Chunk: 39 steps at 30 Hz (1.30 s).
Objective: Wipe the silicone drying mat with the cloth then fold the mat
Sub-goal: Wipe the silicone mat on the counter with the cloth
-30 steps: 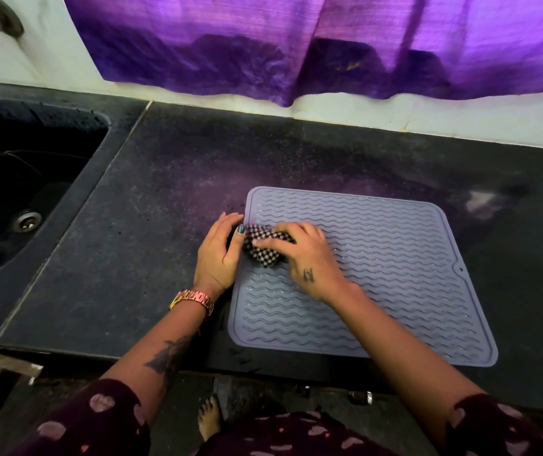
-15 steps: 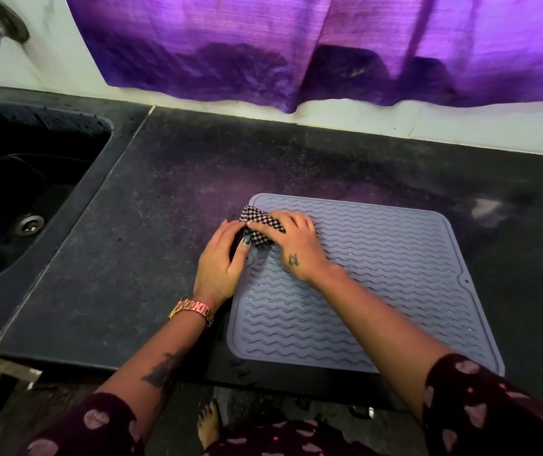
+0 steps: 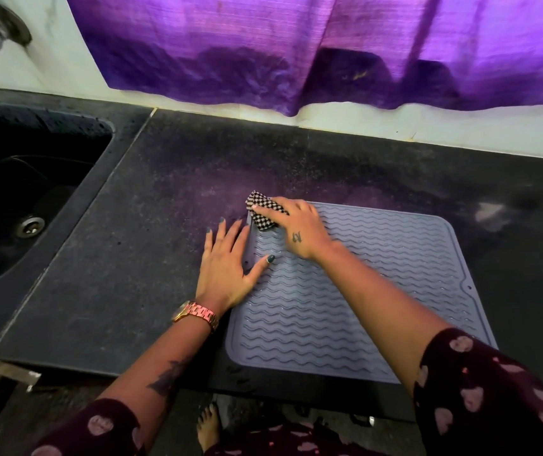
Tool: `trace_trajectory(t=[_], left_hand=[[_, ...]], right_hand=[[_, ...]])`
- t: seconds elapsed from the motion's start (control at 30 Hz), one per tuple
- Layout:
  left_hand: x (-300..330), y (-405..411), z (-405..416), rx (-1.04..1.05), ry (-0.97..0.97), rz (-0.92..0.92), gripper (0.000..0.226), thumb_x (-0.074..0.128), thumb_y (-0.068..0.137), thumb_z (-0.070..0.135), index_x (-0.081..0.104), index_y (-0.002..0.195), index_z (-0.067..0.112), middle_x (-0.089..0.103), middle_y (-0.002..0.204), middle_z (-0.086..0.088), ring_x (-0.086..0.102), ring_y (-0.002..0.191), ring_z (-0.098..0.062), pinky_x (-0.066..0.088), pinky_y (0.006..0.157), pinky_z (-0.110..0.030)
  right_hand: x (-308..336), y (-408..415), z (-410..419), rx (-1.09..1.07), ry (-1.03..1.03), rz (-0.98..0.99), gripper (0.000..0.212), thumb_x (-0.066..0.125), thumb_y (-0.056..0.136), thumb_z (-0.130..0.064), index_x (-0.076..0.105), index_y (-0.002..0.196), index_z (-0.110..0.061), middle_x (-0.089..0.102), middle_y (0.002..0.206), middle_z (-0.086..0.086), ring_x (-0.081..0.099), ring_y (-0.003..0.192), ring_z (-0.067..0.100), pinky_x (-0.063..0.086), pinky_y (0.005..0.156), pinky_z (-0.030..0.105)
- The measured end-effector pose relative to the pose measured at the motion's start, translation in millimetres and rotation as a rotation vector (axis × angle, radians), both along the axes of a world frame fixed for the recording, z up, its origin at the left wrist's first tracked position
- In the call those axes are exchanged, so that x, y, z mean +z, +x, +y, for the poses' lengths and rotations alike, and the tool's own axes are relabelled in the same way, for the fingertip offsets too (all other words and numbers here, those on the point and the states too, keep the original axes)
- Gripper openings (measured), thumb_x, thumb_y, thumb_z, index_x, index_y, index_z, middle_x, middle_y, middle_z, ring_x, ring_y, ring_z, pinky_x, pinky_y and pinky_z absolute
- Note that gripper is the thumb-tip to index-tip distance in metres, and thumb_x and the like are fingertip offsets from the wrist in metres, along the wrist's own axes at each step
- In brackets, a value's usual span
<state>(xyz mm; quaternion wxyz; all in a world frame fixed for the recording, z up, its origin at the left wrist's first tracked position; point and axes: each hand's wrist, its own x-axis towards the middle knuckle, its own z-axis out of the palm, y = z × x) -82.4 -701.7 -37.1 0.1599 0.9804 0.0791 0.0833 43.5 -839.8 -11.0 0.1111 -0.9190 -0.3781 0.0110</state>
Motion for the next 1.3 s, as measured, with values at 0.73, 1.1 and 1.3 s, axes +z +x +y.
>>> trace_trajectory(t=[0.73, 1.1, 1.3], left_hand=[[0.6, -7.9, 16.2, -0.088, 0.142, 0.091, 0.083, -0.006, 0.082, 0.062, 0.021, 0.148, 0.022, 0.014, 0.158, 0.001, 0.001, 0.147, -0.022, -0.010, 0.117, -0.042], [1.7, -13.2, 13.3, -0.105, 0.113, 0.029, 0.076, 0.000, 0.088, 0.055, 0.030, 0.146, 0.017, 0.025, 0.155, -0.002, 0.009, 0.146, -0.023, -0.007, 0.118, -0.039], [1.7, -15.6, 13.7, -0.094, 0.106, 0.027, 0.072, 0.003, 0.089, 0.053, 0.032, 0.145, 0.018, 0.026, 0.155, -0.002, 0.011, 0.146, -0.023, -0.005, 0.118, -0.039]], right_hand=[[-6.7, 12.7, -78.4, -0.253, 0.063, 0.037, 0.079, 0.044, 0.081, 0.011, 0.036, 0.138, -0.044, 0.036, 0.145, 0.004, 0.032, 0.126, 0.030, 0.023, 0.107, 0.041], [-9.6, -41.0, -86.4, -0.395, 0.083, -0.027, 0.075, 0.042, 0.083, 0.008, 0.036, 0.135, -0.046, 0.033, 0.144, 0.000, 0.028, 0.129, 0.025, 0.018, 0.109, 0.042], [16.8, -47.9, -89.9, -0.381, 0.195, 0.014, 0.070, 0.050, 0.077, 0.007, 0.051, 0.126, -0.044, 0.050, 0.130, -0.004, 0.039, 0.110, 0.015, 0.025, 0.089, 0.031]])
